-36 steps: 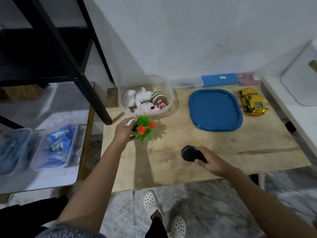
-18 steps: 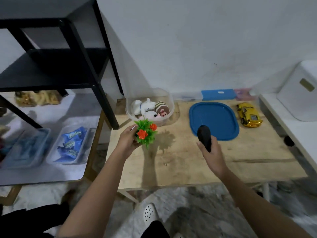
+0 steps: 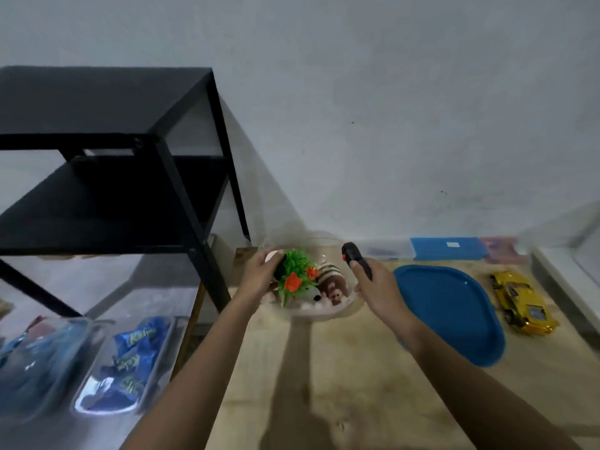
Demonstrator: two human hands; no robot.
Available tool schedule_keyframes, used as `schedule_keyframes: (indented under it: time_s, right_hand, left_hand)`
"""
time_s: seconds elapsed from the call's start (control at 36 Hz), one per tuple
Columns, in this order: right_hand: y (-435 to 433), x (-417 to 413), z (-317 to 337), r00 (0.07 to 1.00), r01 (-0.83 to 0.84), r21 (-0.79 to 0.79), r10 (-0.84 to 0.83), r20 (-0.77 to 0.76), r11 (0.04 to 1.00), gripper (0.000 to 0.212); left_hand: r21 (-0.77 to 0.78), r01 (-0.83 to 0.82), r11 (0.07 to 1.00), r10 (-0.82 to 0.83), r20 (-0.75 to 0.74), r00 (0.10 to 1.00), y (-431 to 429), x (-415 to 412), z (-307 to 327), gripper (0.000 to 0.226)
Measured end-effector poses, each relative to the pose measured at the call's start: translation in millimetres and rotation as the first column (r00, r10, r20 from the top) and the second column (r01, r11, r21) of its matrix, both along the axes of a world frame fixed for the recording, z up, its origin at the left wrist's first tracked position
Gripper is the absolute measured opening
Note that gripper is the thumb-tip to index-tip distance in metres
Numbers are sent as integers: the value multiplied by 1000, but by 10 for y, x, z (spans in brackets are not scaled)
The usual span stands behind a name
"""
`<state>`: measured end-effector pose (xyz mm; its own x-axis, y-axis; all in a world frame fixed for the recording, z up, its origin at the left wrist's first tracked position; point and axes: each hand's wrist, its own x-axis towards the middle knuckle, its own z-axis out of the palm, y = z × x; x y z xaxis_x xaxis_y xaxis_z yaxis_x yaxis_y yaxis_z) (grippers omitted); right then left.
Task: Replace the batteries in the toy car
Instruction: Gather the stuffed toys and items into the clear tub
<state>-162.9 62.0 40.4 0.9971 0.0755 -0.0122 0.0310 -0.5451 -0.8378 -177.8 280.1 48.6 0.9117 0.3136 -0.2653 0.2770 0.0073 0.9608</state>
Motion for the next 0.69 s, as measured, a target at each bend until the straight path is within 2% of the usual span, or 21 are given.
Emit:
schedule_keyframes:
  time_s: [0.06, 0.17, 0.25, 0.36, 0.56, 0.69]
  right_hand:
    - [75, 206, -46, 999, 16, -61, -18, -33, 998, 27]
    - [198, 454, -74, 998, -13, -142, 4, -67, 990, 21]
    - [261, 578, -107, 995, -39, -205, 19, -98, 978, 28]
    - [337, 743, -143, 991, -89, -237, 61, -123, 968, 27]
    - [482, 1035, -270, 986, -100, -236, 65, -150, 967, 27]
    - [580, 1157, -410, 979, -171, -274, 133, -151, 946, 24]
  left_hand:
    - [57, 3, 998, -5, 25, 1000, 25, 203, -43, 17]
    - [113, -17, 993, 16, 5, 1000, 12, 510, -162, 31]
    - [124, -102, 987, 105, -20, 994, -12, 708, -259, 32]
    - [199, -214, 956, 223, -26, 975, -46, 931, -347, 35]
    - [297, -166, 940, 203, -99, 974, -151, 1037, -590, 34]
    - [505, -147, 850, 171, -1, 985, -167, 1040, -714, 34]
